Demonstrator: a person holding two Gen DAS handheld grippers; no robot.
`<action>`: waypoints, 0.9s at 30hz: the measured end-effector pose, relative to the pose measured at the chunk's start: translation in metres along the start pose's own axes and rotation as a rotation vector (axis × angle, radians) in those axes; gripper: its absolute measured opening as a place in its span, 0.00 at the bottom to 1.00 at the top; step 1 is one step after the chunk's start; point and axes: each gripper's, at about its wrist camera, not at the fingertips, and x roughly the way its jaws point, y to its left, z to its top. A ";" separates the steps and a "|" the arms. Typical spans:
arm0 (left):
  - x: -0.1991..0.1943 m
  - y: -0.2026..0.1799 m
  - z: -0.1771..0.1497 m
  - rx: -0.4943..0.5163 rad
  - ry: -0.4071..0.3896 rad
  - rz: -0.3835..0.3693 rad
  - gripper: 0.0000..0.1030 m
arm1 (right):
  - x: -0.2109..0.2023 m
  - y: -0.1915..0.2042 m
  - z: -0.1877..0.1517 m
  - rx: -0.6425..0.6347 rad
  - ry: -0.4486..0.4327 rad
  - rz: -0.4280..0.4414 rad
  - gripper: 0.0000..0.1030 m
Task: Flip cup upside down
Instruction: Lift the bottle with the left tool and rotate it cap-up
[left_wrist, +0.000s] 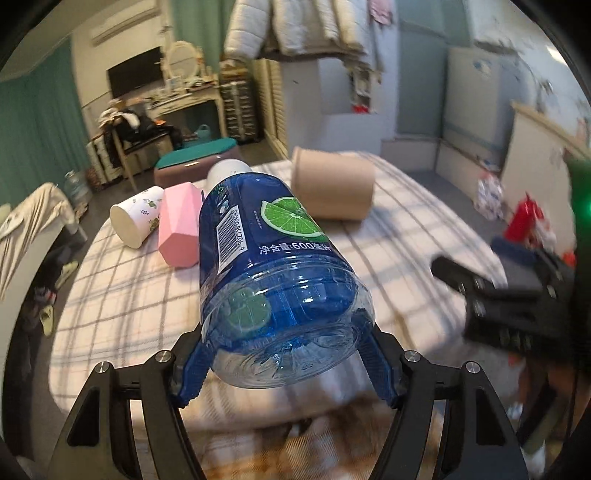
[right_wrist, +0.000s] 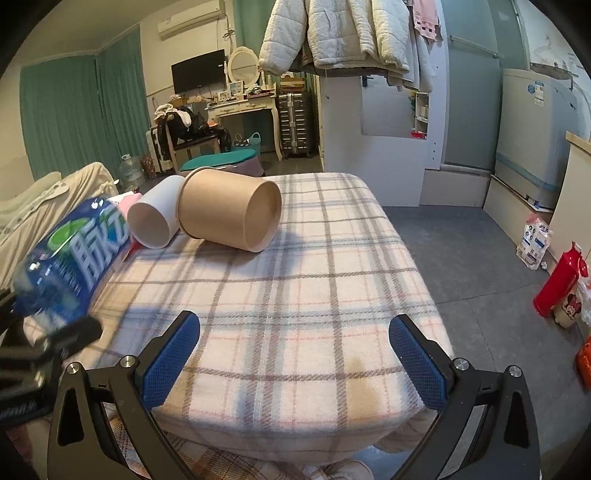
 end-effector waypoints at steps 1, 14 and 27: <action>-0.003 0.001 -0.002 0.015 0.024 -0.020 0.71 | 0.000 0.000 -0.001 0.002 0.002 0.004 1.00; 0.013 0.012 -0.011 0.030 0.135 -0.039 0.72 | -0.006 0.000 -0.004 0.018 0.001 0.025 1.00; -0.002 0.021 0.011 0.029 0.059 -0.022 0.72 | -0.001 -0.002 -0.007 0.025 0.017 0.031 1.00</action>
